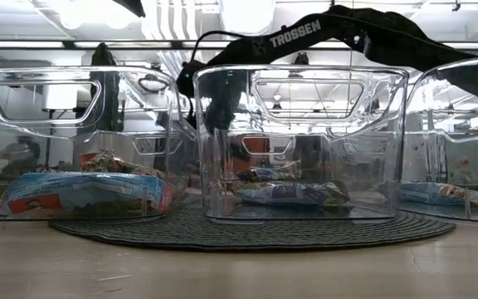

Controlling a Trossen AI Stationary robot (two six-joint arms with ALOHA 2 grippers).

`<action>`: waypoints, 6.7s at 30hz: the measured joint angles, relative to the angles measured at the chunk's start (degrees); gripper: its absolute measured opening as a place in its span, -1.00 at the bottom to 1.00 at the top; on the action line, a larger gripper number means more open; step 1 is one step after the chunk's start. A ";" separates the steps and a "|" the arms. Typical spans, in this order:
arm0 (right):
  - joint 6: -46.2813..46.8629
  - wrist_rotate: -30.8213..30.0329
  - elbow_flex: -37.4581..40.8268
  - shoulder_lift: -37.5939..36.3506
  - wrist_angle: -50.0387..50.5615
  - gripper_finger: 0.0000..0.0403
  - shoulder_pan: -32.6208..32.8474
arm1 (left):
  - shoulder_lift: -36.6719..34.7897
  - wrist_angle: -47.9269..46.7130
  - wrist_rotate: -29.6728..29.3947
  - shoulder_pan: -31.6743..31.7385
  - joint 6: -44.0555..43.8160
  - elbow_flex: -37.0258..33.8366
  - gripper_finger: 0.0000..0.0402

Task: Pick and place Granola Bars by type
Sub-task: Put the yellow granola bar into the right transparent bin

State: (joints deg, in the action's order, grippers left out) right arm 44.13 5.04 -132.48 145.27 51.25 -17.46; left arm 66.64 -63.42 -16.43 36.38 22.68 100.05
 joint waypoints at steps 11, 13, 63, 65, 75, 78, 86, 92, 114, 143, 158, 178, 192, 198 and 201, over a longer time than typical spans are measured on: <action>-0.42 -2.26 0.58 0.00 -0.53 0.09 0.42 | 1.15 0.05 0.03 -0.02 0.01 0.00 0.07; -0.42 -2.26 0.63 0.00 -0.30 0.09 0.45 | 1.15 0.07 0.03 -0.02 -0.04 0.00 0.07; -4.10 -9.66 3.60 0.00 5.11 0.09 2.54 | 1.01 -0.04 0.03 -0.02 -0.18 0.00 0.07; -4.93 -10.41 3.92 0.00 5.12 0.09 2.68 | 1.01 -0.05 0.03 -0.02 -0.20 0.00 0.07; -11.26 -16.18 6.41 -0.28 4.69 0.09 4.14 | 1.01 -0.04 0.03 -0.02 -0.17 0.00 0.07; -13.26 -16.70 6.53 -0.28 4.46 0.09 4.21 | 1.01 -0.04 0.03 -0.02 -0.17 0.00 0.07; -17.21 -17.19 6.64 -0.17 3.62 0.09 4.23 | 0.99 -0.04 0.03 -0.07 -0.17 0.00 0.07; -17.36 -16.37 6.65 -0.15 3.29 -0.08 4.21 | 0.99 -0.04 0.03 -0.04 -0.15 0.00 0.07; -17.14 -15.27 6.61 -0.46 1.98 -0.94 2.69 | 0.99 -0.07 0.00 -0.02 -0.13 0.00 0.07; -34.15 5.54 -2.43 -14.33 21.49 -0.96 -3.55 | 0.84 -0.07 -1.72 -0.04 0.92 0.00 0.07; -36.96 7.06 -1.59 -32.27 38.67 -0.96 2.72 | 0.86 -0.04 -1.72 -0.04 0.96 0.00 0.07; -13.09 8.49 39.96 -52.57 29.53 -0.96 20.30 | 0.86 -0.04 -1.36 -0.02 -0.31 0.00 0.07; 9.74 4.54 72.89 -69.63 14.82 -0.86 28.19 | 1.50 -0.28 0.95 -0.07 0.53 0.00 0.07; 13.37 5.43 77.84 -72.88 10.24 -0.46 28.88 | 2.76 -0.31 2.50 -0.07 -1.04 0.00 0.07; 13.58 3.88 78.17 -72.94 9.98 -0.27 28.86 | 3.83 -0.57 2.47 -0.07 -1.83 0.00 0.07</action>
State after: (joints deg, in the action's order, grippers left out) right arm 57.71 8.92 -54.31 72.33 61.24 11.40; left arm 70.47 -63.99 -13.96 36.32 20.85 100.05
